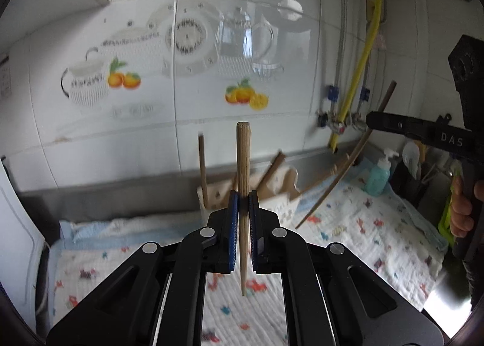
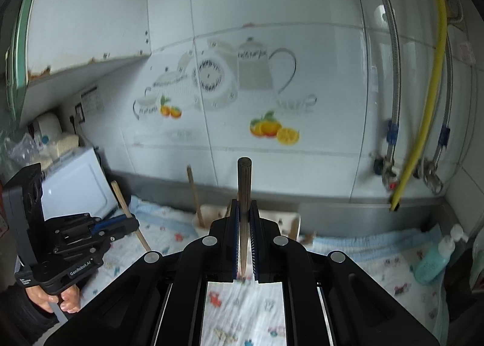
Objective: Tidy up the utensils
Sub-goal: 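Lift both chopsticks upright and carry them over the cream holder, then lower both chopsticks into the holder and open both grippers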
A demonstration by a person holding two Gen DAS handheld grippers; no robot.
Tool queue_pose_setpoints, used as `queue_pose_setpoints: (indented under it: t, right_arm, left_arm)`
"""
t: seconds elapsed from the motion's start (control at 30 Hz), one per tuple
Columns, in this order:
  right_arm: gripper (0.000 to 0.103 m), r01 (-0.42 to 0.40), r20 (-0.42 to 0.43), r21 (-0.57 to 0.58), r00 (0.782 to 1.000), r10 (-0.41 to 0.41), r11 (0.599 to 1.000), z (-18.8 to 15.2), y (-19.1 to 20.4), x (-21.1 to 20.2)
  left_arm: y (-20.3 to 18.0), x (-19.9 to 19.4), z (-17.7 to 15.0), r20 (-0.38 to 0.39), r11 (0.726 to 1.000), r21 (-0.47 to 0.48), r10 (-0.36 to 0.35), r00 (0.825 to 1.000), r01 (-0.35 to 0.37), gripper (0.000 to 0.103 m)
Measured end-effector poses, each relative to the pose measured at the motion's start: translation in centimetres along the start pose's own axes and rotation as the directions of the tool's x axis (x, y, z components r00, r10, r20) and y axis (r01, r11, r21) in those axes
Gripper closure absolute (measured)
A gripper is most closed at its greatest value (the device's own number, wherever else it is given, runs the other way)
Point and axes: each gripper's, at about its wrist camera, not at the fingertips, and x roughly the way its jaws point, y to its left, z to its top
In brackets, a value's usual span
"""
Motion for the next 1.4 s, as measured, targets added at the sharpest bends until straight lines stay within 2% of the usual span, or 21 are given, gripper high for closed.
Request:
queue_pose_setpoints:
  t: [0.2,0.43,0.67,0.83,1.1,1.4]
  right_arm:
    - [0.097,0.035,0.046,-0.007,0.998,-0.035,0.999,3.2,-0.5,0.4]
    - [0.097,0.094,0.041,-0.025,0.995,-0.093,0.995,4.8,-1.4,2.6]
    - [0.097,0.121,0.004,-0.034,0.993,-0.121,0.992,4.0,-2.7,4.9]
    - [0.097,0.13,-0.023,-0.037,0.991,-0.131,0.991,3.1,-3.3,6.4]
    - [0.096,0.131,-0.085,-0.04,0.987,-0.134,0.991,1.3,-3.8,8.7]
    - [0.096,0.124,-0.114,-0.041,0.985,-0.128,0.991,0.1,-3.8,9.4]
  left_arm:
    - [0.4,0.4,5.6,0.097,1.0,0.004,0.022,0.995,-0.023,0.097]
    - [-0.4,2.4,9.1,0.16,0.997,0.025,0.071,0.985,-0.076,0.097]
    - [0.0,5.3,8.8,0.141,0.994,0.023,0.105,0.984,-0.109,0.097]
    - [0.4,6.9,8.1,0.112,0.995,0.014,0.1,0.989,-0.102,0.097]
    - [0.8,8.4,7.1,0.072,0.996,0.017,0.091,0.993,-0.093,0.097]
    - [1.0,8.9,6.1,0.039,0.996,0.015,0.088,0.995,-0.088,0.097]
